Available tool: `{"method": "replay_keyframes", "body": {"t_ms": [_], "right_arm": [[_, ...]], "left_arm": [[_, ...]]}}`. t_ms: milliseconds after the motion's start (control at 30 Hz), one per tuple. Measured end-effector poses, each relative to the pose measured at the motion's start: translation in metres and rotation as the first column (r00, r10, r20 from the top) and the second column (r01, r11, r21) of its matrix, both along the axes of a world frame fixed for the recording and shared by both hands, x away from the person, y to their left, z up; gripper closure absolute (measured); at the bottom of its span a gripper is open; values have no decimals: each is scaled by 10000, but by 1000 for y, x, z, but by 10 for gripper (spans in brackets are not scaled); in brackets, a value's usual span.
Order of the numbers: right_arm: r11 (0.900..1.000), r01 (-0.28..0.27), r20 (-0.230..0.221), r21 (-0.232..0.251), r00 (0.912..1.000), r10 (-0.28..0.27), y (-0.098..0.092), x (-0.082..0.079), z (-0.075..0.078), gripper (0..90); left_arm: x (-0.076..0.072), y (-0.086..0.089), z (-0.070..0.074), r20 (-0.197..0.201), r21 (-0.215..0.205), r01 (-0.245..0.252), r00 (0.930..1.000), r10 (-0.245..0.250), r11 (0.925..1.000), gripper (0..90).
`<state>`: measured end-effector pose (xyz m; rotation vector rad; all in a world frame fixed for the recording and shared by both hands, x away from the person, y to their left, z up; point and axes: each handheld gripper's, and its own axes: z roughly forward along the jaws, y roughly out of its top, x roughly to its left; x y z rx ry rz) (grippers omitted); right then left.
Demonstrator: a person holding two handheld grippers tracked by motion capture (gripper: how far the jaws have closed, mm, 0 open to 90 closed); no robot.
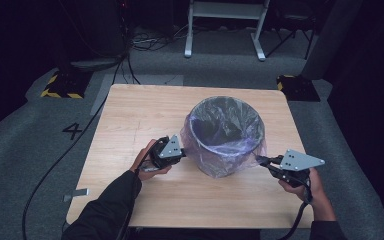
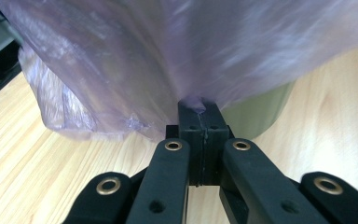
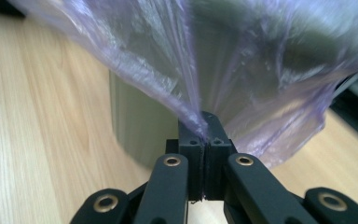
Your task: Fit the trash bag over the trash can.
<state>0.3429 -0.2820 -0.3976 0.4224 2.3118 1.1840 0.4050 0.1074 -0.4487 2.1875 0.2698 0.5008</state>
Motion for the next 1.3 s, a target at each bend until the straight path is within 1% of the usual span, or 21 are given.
{"method": "replay_keyframes", "body": {"t_ms": [100, 167, 233, 267, 300, 433, 533, 633, 700, 733, 767, 800, 833, 900, 933, 1000, 1033, 1100, 1167, 1233, 1300], "right_arm": [[9967, 204, -661, -786, 9975, -256, 1, 12, -14, 884], [9912, 454, -950, -1242, 9938, -574, 3, 22, -24, 881], [9899, 605, -1236, -1281, 9894, -765, 2, 31, -30, 881], [9919, 740, -1427, -1034, 9858, -884, 2, 37, -34, 882], [9919, 740, -1427, -1034, 9858, -884, 2, 37, -34, 882], [9840, 1305, -1711, -1212, 9737, -1502, 3, 50, -41, 881], [9789, 1880, -2207, -802, 9543, -2014, 0, 60, -47, 863], [9750, 2175, -2607, -458, 9396, -2218, -4, 64, -51, 820], [9752, 2176, -2752, -419, 9357, -2206, -6, 64, -53, 778], [9744, 2215, -2780, -388, 9342, -2234, -7, 63, -53, 704], [9754, 2203, -3049, -114, 9282, -2132, -11, 62, -53, 601], [9754, 2203, -3049, -114, 9282, -2132, -11, 62, -53, 601], [9738, 2272, -3073, 13, 9268, -2158, -15, 60, -52, 538], [9732, 2293, -3098, 204, 9269, -2119, -19, 58, -51, 454], [9732, 2293, -3098, 204, 9269, -2119, -19, 58, -51, 454], [9703, 2390, -3082, 384, 9265, -2160, -25, 55, -49, 384], [9682, 2454, -3070, 477, 9260, -2196, -27, 53, -49, 354], [9627, 2607, -3073, 717, 9241, -2274, -33, 49, -49, 269], [9587, 2700, -3050, 889, 9237, -2318, -38, 45, -50, 237], [9546, 2765, -3033, 1109, 9241, -2324, -43, 41, -50, 212], [9535, 2689, -2966, 1362, 9294, -2198, -47, 37, -50, 190]], "left_arm": [[6, 0, -5, -37, 418, -245, 9997, 247, 9988, 897], [10, 2, -9, -227, 402, -362, 9991, 371, 9985, 897], [14, 5, -12, -398, 315, -441, 9982, 454, 9985, 897], [15, 6, -13, -449, 271, -478, 9978, 490, 9985, 896], [16, 6, -14, -472, 249, -558, 9973, 569, 9981, 896], [23, 7, -20, -639, 351, -772, 9948, 794, 9964, 895], [28, 11, -24, -862, 79, -940, 9918, 944, 9955, 866], [31, 15, -26, -1083, -34, -1079, 9884, 1069, 9942, 822], [31, 19, -27, -1333, -138, -1057, 9857, 1029, 9943, 806], [31, 22, -27, -1477, -180, -1162, 9826, 1123, 9931, 760], [30, 25, -27, -1511, -286, -1203, 9818, 1147, 9923, 642], [28, 27, -27, -1597, -412, -1270, 9800, 1190, 9910, 642], [27, 30, -26, -1680, -495, -1383, 9774, 1282, 9892, 488], [23, 35, -24, -1785, -747, -1573, 9736, 1420, 9847, 338], [20, 38, -22, -1825, -937, -1664, 9721, 1474, 9816, 338], [15, 42, -18, -1932, -1205, -1784, 9691, 1532, 9766, 216], [12, 47, -15, -2008, -1554, -1742, 9694, 1416, 9724, 172], [5, 53, -10, -2119, -1977, -1591, 9703, 1163, 9673, 156], [-2, 57, -6, -1947, -1996, -1596, 9734, 1205, 9668, 155], [-8, 61, -3, -2066, -1931, -1481, 9725, 1074, 9699, 156], [-15, 63, -4, -2054, -1870, -1440, 9731, 1047, 9717, 156]]}}
